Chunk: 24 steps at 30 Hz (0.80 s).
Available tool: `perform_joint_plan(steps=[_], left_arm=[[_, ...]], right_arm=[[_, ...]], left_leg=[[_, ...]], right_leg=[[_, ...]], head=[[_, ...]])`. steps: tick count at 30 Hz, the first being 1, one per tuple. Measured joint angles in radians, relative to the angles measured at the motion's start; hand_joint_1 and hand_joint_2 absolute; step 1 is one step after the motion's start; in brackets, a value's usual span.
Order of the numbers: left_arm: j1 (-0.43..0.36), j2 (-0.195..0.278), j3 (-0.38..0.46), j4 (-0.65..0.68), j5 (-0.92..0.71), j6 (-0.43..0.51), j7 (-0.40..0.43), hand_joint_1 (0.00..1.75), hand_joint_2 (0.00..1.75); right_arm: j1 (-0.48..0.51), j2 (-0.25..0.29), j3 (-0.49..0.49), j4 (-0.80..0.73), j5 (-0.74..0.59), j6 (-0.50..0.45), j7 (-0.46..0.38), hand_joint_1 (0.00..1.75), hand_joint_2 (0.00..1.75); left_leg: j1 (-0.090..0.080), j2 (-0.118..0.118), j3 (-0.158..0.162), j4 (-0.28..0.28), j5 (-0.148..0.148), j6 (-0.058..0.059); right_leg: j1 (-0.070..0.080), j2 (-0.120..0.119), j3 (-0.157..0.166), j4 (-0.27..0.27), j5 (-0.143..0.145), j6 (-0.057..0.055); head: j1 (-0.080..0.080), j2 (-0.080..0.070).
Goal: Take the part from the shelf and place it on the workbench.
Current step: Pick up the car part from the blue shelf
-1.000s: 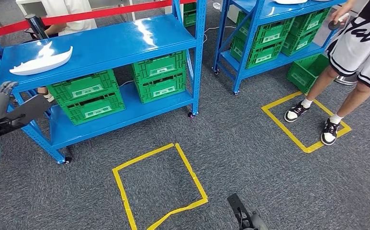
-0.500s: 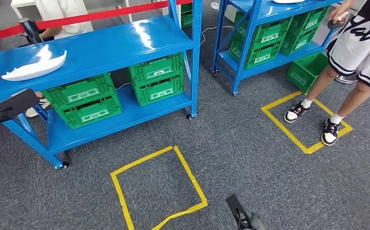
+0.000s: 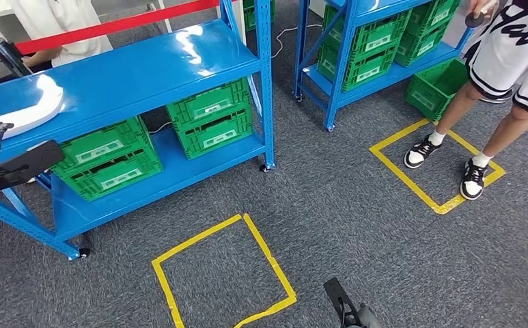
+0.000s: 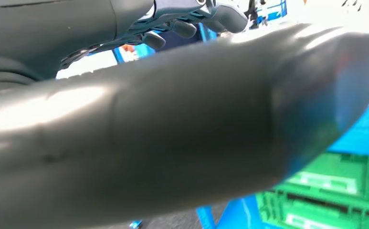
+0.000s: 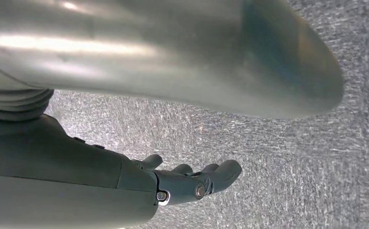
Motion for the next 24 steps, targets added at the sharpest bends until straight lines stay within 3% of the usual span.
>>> perform_joint_plan(steps=[3,4,5,7,8,9,11,12,13,15,16,17,19,20,22,23,24], left_arm=[[-0.003,0.021,-0.008,0.001,0.01,0.015,0.008,0.0,0.0],[-0.009,0.024,-0.009,-0.001,0.013,0.019,0.009,0.0,0.0],[-0.018,0.023,-0.01,-0.004,0.014,0.021,0.009,0.0,0.0],[-0.028,0.022,-0.012,-0.005,0.016,0.024,0.008,0.0,0.0],[-0.028,0.02,-0.012,-0.005,0.017,0.024,0.008,0.0,0.0],[-0.025,0.019,-0.012,-0.005,0.018,0.024,0.008,0.0,0.0],[-0.019,0.015,-0.012,-0.005,0.02,0.024,0.009,0.0,0.0],[-0.016,0.014,-0.012,-0.005,0.021,0.024,0.009,0.0,0.0],[-0.012,0.012,-0.013,-0.004,0.021,0.024,0.01,0.0,0.0],[-0.004,0.008,-0.013,-0.001,0.023,0.025,0.012,0.0,0.0],[0.0,0.005,-0.014,0.0,0.024,0.025,0.013,0.0,0.0],[0.001,0.004,-0.014,-0.001,0.025,0.025,0.013,0.0,0.0],[-0.004,0.003,-0.015,-0.011,0.028,0.029,0.014,0.0,0.0],[-0.009,0.004,-0.016,-0.016,0.03,0.031,0.014,0.0,0.0],[-0.011,0.004,-0.019,-0.019,0.034,0.033,0.014,0.0,0.0],[-0.009,0.003,-0.02,-0.018,0.037,0.033,0.014,0.0,0.0],[-0.004,0.004,-0.021,-0.018,0.042,0.033,0.014,0.0,0.0]], right_arm=[[-0.001,0.004,-0.002,0.009,0.001,-0.002,0.001,0.0,0.0],[-0.005,0.004,-0.003,0.011,0.001,-0.002,0.002,0.0,0.0],[-0.008,0.003,-0.004,0.011,0.001,-0.003,0.003,0.0,0.0],[-0.014,0.001,-0.004,0.011,0.001,-0.004,0.004,0.0,0.0],[-0.016,0.001,-0.004,0.011,0.001,-0.004,0.005,0.0,0.0],[-0.015,0.001,-0.005,0.011,0.001,-0.005,0.005,0.0,0.0],[-0.011,0.001,-0.005,0.011,0.001,-0.006,0.006,0.0,0.0],[-0.009,0.001,-0.005,0.011,0.001,-0.006,0.007,0.0,0.0],[-0.007,0.001,-0.006,0.011,0.001,-0.007,0.007,0.0,0.0],[-0.001,0.001,-0.006,0.012,0.001,-0.009,0.007,0.0,0.0],[0.0,0.002,-0.006,0.013,0.001,-0.009,0.008,0.0,0.0],[0.001,0.002,-0.007,0.014,0.001,-0.01,0.01,0.0,0.0],[-0.005,0.004,-0.008,0.014,0.001,-0.012,0.013,0.0,0.0],[-0.007,0.005,-0.008,0.014,0.001,-0.013,0.013,0.0,0.0],[-0.01,0.005,-0.009,0.014,0.001,-0.015,0.014,0.0,0.0],[-0.011,0.004,-0.01,0.014,0.001,-0.015,0.014,0.0,0.0],[-0.011,0.004,-0.012,0.014,0.001,-0.015,0.014,0.0,0.0]], left_leg=[[-0.03,-0.028,-0.01,-0.219,0.262,0.054],[-0.034,-0.035,0.007,-0.248,0.308,0.062],[-0.032,-0.034,0.024,-0.248,0.295,0.065],[-0.03,-0.032,0.057,-0.248,0.269,0.071],[-0.028,-0.032,0.073,-0.248,0.253,0.072],[-0.027,-0.031,0.091,-0.248,0.237,0.073],[-0.025,-0.032,0.131,-0.248,0.201,0.072],[-0.024,-0.032,0.153,-0.248,0.182,0.07],[-0.023,-0.031,0.176,-0.247,0.163,0.067],[-0.027,-0.033,0.215,-0.242,0.121,0.06],[-0.029,-0.034,0.227,-0.241,0.101,0.055],[-0.03,-0.035,0.237,-0.237,0.088,0.05],[-0.03,-0.035,0.231,-0.208,0.091,0.039],[-0.029,-0.032,0.211,-0.162,0.112,0.032],[-0.024,-0.025,0.129,-0.033,0.138,0.017],[-0.019,-0.021,0.084,0.024,0.123,0.009],[-0.015,-0.019,0.043,0.059,0.082,0.004]], right_leg=[[0.02,0.021,0.111,0.002,-0.069,0.007],[0.023,0.02,0.116,0.032,-0.069,0.014],[0.023,0.012,0.094,0.087,-0.048,0.02],[0.02,-0.008,0.008,0.212,-0.036,0.031],[0.019,-0.013,-0.042,0.263,-0.059,0.036],[0.018,-0.015,-0.087,0.294,-0.104,0.04],[0.018,-0.016,-0.15,0.287,-0.198,0.043],[0.018,-0.017,-0.167,0.252,-0.208,0.044],[0.017,-0.018,-0.177,0.201,-0.176,0.043],[0.016,-0.025,-0.184,0.073,0.024,0.038],[0.017,-0.028,-0.182,0.035,0.106,0.031],[0.019,-0.03,-0.18,0.013,0.157,0.023],[0.018,-0.029,-0.163,0.021,0.138,0.007],[0.015,-0.029,-0.151,0.02,0.127,-0.001],[0.01,-0.028,-0.117,0.016,0.104,-0.01],[0.009,-0.026,-0.099,0.014,0.09,-0.012],[0.008,-0.025,-0.081,0.012,0.076,-0.011]], head=[[0.0,0.0],[0.001,0.0],[0.003,0.0],[0.004,0.0],[0.004,0.0],[0.005,0.0],[0.006,0.0],[0.006,0.0],[0.006,0.0],[0.005,0.0],[0.004,0.0],[0.002,0.0],[0.002,0.0],[0.0,0.0],[0.0,0.0],[-0.002,0.0],[-0.001,0.0]])
